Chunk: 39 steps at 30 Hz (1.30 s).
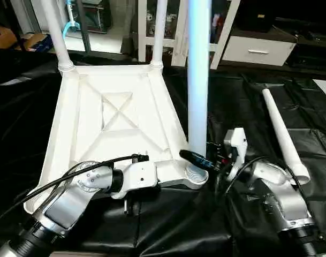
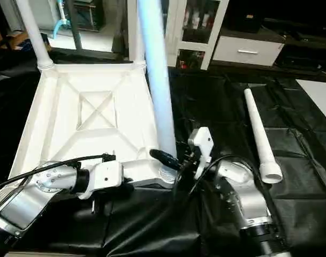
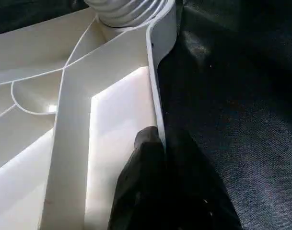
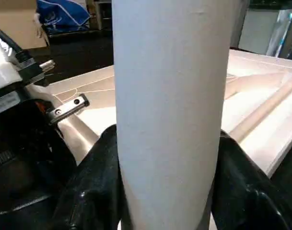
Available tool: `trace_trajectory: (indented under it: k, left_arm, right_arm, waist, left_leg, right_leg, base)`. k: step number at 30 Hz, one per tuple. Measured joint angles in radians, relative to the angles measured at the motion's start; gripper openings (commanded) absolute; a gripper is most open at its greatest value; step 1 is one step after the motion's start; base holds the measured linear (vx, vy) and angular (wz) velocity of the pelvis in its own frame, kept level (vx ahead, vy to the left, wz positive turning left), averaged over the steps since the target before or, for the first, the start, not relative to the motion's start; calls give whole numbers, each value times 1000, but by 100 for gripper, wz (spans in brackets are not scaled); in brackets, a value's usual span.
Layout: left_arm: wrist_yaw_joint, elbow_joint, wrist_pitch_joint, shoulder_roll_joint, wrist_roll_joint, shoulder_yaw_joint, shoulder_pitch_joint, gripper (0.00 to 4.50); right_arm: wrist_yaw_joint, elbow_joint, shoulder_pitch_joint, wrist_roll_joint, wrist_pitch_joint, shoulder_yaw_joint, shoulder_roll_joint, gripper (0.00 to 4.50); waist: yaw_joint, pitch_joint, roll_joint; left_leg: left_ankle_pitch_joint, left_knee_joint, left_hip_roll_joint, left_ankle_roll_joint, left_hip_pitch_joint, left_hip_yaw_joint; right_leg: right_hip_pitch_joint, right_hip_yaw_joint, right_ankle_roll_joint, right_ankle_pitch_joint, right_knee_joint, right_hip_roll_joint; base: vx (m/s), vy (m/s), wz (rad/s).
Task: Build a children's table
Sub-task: Insert table leg to table base
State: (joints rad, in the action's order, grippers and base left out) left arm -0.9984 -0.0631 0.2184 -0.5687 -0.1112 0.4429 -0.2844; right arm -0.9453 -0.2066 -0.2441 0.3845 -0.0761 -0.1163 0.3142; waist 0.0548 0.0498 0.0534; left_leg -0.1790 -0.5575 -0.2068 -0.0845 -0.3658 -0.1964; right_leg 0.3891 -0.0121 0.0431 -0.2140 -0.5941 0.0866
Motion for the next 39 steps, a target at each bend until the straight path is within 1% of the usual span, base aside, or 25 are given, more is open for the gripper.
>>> trace_trajectory:
  k: [3,6,12,15,18,22,26,31,39]
  left_arm:
    - [0,0,0,0,-3,3,0,0]
    - [0,0,1,0,-3,5,-1,0]
    - [0,0,1,2,-3,5,-1,0]
    - [0,-1,1,7,-4,6,-1,0]
    - [-1,-1,1,9,-2,6,-1,0]
    - [-1,-1,0,13,-3,10,-2,0]
    - [-3,-3,0,16,-3,14,-2,0]
    - [-6,-5,0,18,-2,15,-2,0]
    - [-7,-4,-1,19,-1,15,-2,0]
  right_arm:
    - [8,0,2,2,-11,1,-1,185]
    - [11,1,15,15,-12,14,-6,185]
    - [23,4,51,60,-12,52,-21,185]
    - [38,6,82,91,-10,80,-36,185]
    - [38,8,94,101,-2,88,-39,185]
    - [45,21,130,114,27,101,-51,185]
    - [47,38,160,119,48,108,-52,185]
    - [59,55,180,119,68,108,-58,185]
    - [77,91,205,97,93,84,-48,185]
  waist:
    - [-1,-1,1]
    - [0,-1,2]
    - [1,-1,2]
    - [3,-1,0]
    - [4,-1,-2]
    - [6,-1,-3]
    - [7,-2,-4]
    - [8,-2,-5]
    - [10,-3,-6]
  left_leg:
    - [0,0,0,0,0,0]
    - [0,0,0,0,0,0]
    - [0,1,0,0,0,0]
    - [0,2,0,0,-1,0]
    - [0,3,0,0,-1,0]
    - [0,6,0,0,-1,0]
    - [0,8,1,0,-1,0]
    - [0,11,1,0,-2,-1]
    - [0,14,1,0,-2,-1]
  right_leg:
    - [0,0,0,0,0,0]
    - [-1,0,0,0,1,0]
    - [-1,0,1,0,1,0]
    - [-1,1,2,-1,3,0]
    - [-2,1,2,-2,4,0]
    - [-5,0,3,-3,7,0]
    - [-8,0,4,-4,13,0]
    - [-8,0,4,-4,16,0]
    - [-8,0,5,-5,16,0]
  base:
    - [0,0,0]
    - [0,0,0]
    - [0,0,0]
    - [0,0,0]
    - [0,0,0]
    - [0,0,0]
    - [0,0,0]
    - [0,0,0]
    - [0,0,0]
